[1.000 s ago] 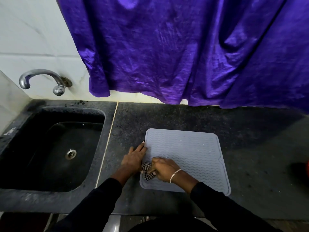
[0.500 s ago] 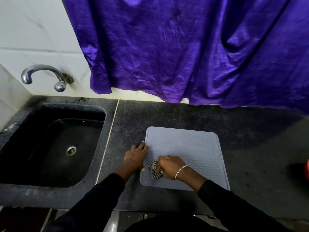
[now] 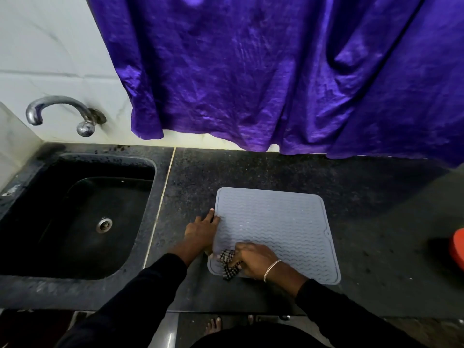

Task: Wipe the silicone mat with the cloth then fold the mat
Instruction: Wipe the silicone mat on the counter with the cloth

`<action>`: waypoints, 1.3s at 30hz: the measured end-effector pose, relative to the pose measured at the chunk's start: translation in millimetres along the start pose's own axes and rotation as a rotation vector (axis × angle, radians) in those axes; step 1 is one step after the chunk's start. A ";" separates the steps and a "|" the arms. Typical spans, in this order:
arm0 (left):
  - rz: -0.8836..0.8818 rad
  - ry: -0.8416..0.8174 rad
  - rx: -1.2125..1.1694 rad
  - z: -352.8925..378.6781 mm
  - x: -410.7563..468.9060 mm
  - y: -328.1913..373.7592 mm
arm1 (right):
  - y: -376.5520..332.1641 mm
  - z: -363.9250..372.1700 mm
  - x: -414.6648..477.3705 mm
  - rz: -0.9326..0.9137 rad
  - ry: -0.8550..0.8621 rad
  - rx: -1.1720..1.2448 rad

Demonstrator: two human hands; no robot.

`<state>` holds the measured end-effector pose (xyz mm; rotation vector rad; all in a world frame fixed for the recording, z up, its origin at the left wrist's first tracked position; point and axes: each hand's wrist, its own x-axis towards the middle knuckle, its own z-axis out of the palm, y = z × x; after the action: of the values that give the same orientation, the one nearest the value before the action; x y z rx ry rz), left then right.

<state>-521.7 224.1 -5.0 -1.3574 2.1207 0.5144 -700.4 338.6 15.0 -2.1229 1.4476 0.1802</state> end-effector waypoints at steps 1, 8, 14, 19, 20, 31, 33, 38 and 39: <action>-0.001 -0.007 -0.005 -0.5 0.2 0.1 | 5.6 -1.0 -6.2 0.013 -0.003 0.003; -0.025 0.014 0.004 0.2 -4.2 7.7 | 17.8 -22.3 -19.8 0.071 -0.024 -0.094; -0.019 0.077 0.026 4.9 -7.2 10.0 | -4.1 -19.7 -10.1 -0.032 0.060 -0.109; -0.028 0.051 0.010 5.1 -6.4 11.7 | 30.0 10.1 -31.5 0.048 0.022 0.030; -0.033 0.055 0.007 5.8 -6.2 13.1 | 37.7 12.5 -36.5 0.058 0.024 0.031; -0.072 0.055 -0.022 9.7 -2.2 17.9 | 75.6 -4.7 -58.7 0.129 0.059 -0.085; -0.082 0.044 -0.025 9.7 -1.2 18.7 | 69.9 -3.7 -55.4 0.085 0.084 -0.037; -0.095 0.033 -0.018 8.1 -1.8 21.1 | 69.6 18.8 -59.0 0.082 0.088 0.015; -0.096 0.031 -0.016 7.9 -2.5 21.7 | 73.4 22.0 -63.0 0.099 0.091 0.030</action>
<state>-538.6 239.4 -9.1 -1.4777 2.0679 0.4754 -787.2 382.1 -4.8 -2.0603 1.5996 0.0994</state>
